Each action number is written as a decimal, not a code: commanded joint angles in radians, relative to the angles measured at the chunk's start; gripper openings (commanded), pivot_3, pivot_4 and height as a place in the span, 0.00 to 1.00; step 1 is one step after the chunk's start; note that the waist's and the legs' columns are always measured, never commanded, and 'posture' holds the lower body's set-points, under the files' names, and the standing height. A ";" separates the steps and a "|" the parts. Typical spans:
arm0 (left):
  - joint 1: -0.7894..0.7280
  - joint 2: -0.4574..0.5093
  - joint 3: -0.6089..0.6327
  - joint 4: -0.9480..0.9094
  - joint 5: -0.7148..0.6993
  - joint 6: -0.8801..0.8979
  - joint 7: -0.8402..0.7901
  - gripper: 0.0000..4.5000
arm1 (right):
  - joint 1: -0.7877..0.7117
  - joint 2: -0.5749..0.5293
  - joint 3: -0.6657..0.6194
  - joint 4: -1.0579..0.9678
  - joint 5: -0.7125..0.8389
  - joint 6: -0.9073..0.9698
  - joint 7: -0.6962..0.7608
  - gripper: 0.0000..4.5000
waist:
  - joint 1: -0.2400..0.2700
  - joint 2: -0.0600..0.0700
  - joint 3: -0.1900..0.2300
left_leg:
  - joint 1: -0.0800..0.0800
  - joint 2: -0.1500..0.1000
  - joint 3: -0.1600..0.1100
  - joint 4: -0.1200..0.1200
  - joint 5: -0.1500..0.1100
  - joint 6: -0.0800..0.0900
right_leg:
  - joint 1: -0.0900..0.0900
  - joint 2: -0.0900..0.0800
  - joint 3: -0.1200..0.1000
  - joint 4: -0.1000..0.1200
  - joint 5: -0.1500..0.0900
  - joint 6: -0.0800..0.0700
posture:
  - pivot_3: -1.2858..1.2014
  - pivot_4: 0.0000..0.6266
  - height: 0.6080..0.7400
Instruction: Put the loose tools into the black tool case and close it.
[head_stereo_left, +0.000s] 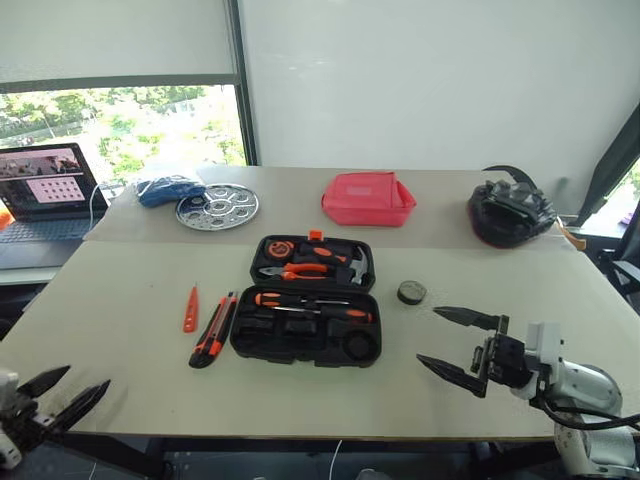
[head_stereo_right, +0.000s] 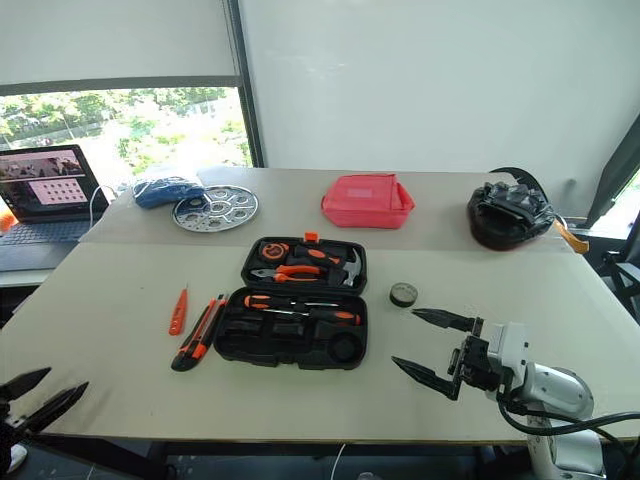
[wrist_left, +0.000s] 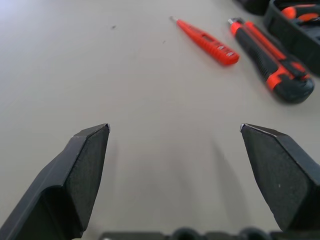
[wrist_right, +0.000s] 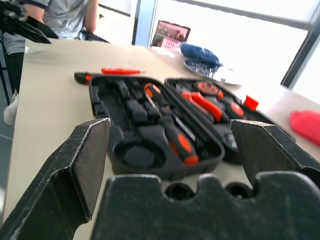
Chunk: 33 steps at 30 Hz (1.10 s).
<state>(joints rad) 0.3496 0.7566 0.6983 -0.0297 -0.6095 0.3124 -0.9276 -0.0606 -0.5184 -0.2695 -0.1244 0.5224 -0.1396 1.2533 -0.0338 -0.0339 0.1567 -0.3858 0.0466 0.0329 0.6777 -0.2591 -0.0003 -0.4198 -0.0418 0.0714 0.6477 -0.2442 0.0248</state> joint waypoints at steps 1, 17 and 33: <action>-0.072 0.056 -0.059 -0.148 -0.050 0.184 0.098 1.00 | -0.038 -0.011 0.025 -0.086 0.045 0.022 -0.032 0.99 | 0.000 0.000 0.000 | 0.000 0.000 0.000 0.000 0.000 0.000 | 0.000 0.000 0.000 0.000 0.000 -0.001 | 0.52 0.24 1.00; -0.751 -0.021 -0.435 -0.021 0.073 0.841 0.653 1.00 | -0.096 -0.024 0.102 -0.142 0.063 0.059 -0.080 0.99 | 0.006 -0.001 0.000 | -0.004 -0.003 -0.004 -0.001 0.000 0.000 | -0.002 0.000 0.000 0.000 0.002 0.000 | 0.52 0.24 1.00; -0.768 -0.104 -0.451 0.065 0.148 0.844 0.635 0.23 | -0.037 -0.030 0.089 -0.175 0.054 0.041 -0.113 1.00 | 0.023 0.000 0.000 | -0.003 -0.006 -0.004 0.000 0.001 -0.001 | 0.000 -0.001 0.000 0.001 0.002 0.002 | 0.52 0.24 1.00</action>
<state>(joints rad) -0.4366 0.6617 0.2520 0.0148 -0.4643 1.1513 -0.2713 -0.0999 -0.5327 -0.1622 -0.2576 0.5685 -0.0802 1.1488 -0.0104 -0.0337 0.1564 -0.3884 0.0410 0.0286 0.6782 -0.2583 -0.0016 -0.4196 -0.0432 0.0719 0.6483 -0.2419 0.0263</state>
